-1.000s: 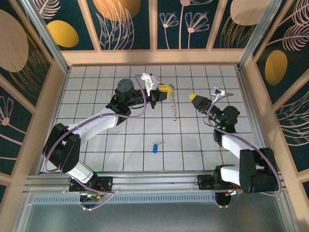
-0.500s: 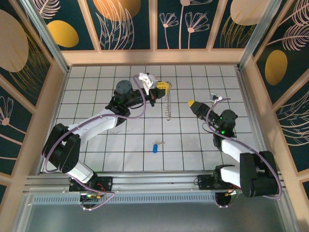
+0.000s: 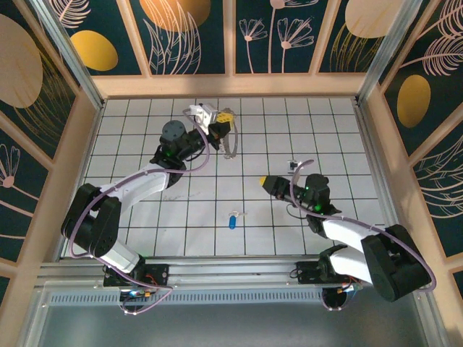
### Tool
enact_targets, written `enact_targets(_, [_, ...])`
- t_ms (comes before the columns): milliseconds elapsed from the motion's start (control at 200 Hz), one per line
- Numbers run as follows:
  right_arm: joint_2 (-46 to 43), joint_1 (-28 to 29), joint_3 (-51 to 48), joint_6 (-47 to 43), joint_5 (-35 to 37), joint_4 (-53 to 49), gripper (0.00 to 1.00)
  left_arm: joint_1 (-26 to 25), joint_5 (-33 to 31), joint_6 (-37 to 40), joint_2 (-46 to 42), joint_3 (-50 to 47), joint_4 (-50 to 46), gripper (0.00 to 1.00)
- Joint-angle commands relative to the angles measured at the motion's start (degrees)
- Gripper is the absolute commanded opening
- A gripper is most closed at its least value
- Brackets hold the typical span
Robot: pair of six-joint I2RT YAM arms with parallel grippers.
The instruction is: Put the keys on the keyring
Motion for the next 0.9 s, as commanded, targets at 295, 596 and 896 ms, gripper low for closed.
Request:
enact_targets(295, [7.1, 12.4, 11.5, -18.0, 11.7, -22.6, 0.37, 5.2, -2.1, -2.9, -2.7, -3.2, 5.8, 0.00])
enact_targets(596, [15.5, 23.1, 22.1, -28.2, 22.9, -34.8, 0.35, 7.4, -2.8, -2.3, -5.0, -2.8, 3.3, 0.00])
enact_targets(896, [22.7, 31.5, 29.8, -33.3, 31.3, -42.1, 0.33, 9.8, -2.6, -2.9, -7.1, -4.4, 3.1, 0.00])
